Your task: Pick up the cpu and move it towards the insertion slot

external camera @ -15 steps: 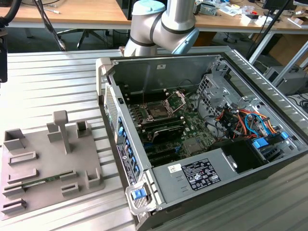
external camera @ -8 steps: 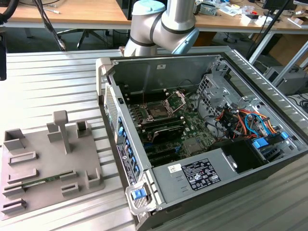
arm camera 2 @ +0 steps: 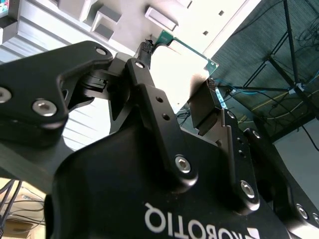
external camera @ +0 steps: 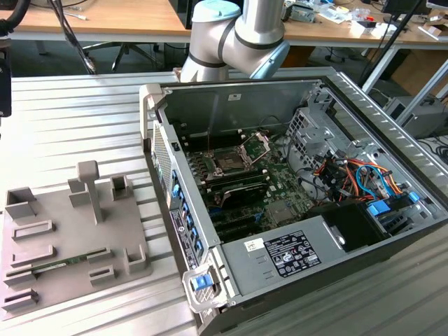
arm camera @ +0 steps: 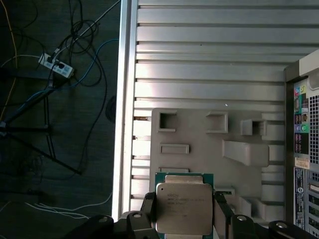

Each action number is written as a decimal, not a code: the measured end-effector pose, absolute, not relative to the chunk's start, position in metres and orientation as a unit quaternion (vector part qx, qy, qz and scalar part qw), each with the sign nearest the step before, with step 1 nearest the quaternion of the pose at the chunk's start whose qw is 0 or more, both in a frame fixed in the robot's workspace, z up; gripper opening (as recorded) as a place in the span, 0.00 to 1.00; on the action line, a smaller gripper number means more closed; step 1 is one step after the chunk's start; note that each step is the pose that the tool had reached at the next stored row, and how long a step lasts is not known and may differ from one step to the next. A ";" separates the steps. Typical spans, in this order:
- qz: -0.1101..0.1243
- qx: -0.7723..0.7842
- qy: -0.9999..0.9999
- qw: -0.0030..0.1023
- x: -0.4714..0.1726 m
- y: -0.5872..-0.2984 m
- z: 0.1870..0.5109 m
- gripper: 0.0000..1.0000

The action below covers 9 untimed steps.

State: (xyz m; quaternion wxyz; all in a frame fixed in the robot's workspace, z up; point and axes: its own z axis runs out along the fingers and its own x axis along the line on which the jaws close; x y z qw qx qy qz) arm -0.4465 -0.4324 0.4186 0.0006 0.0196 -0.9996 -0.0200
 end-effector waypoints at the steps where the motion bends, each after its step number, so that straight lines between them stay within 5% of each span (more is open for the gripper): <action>1: -0.020 0.020 -1.000 0.001 -0.446 -0.432 0.419 0.55; 9: -0.020 0.020 -1.000 0.001 -0.439 -0.432 0.419 0.55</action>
